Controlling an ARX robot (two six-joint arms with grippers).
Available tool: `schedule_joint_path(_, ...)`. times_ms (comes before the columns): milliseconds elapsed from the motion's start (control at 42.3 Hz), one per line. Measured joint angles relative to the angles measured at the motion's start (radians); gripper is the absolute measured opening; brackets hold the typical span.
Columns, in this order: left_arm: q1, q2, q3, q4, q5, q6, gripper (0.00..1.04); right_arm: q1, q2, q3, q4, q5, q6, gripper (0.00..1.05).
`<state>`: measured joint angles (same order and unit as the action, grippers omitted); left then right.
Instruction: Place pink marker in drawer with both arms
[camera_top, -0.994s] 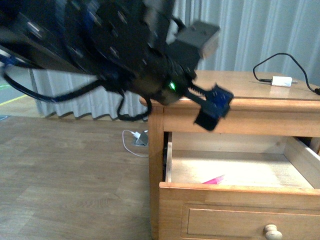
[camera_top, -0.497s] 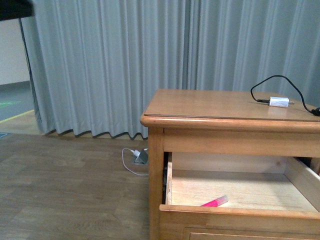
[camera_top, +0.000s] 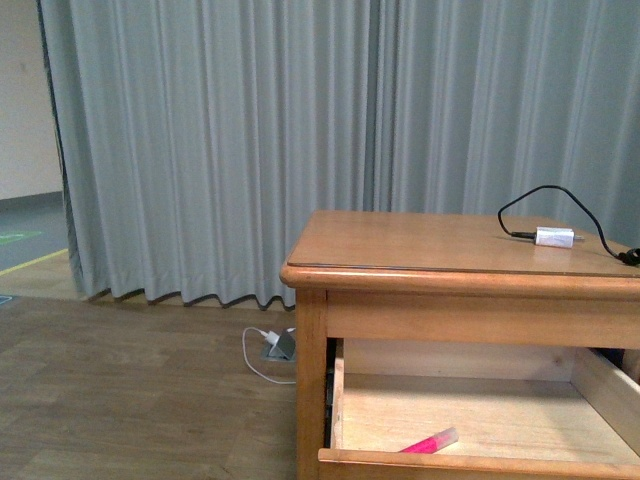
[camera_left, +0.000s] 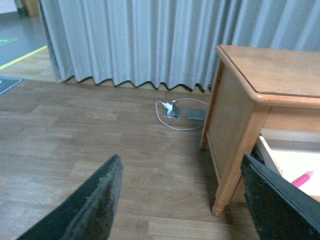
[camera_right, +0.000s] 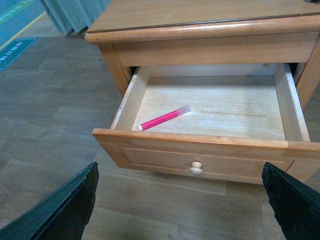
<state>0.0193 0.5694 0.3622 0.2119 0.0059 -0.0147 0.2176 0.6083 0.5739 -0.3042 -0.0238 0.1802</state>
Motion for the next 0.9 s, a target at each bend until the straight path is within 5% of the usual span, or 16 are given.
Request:
schedule_joint_path(331, -0.017, -0.138, -0.192, 0.041, -0.005, 0.006, 0.06, 0.001, 0.0, 0.0, 0.0, 0.0, 0.0, 0.96)
schedule_joint_path(899, -0.017, -0.297, -0.301, -0.001, -0.005, 0.01, 0.04, 0.001, 0.0, 0.0, 0.0, 0.0, 0.0, 0.96)
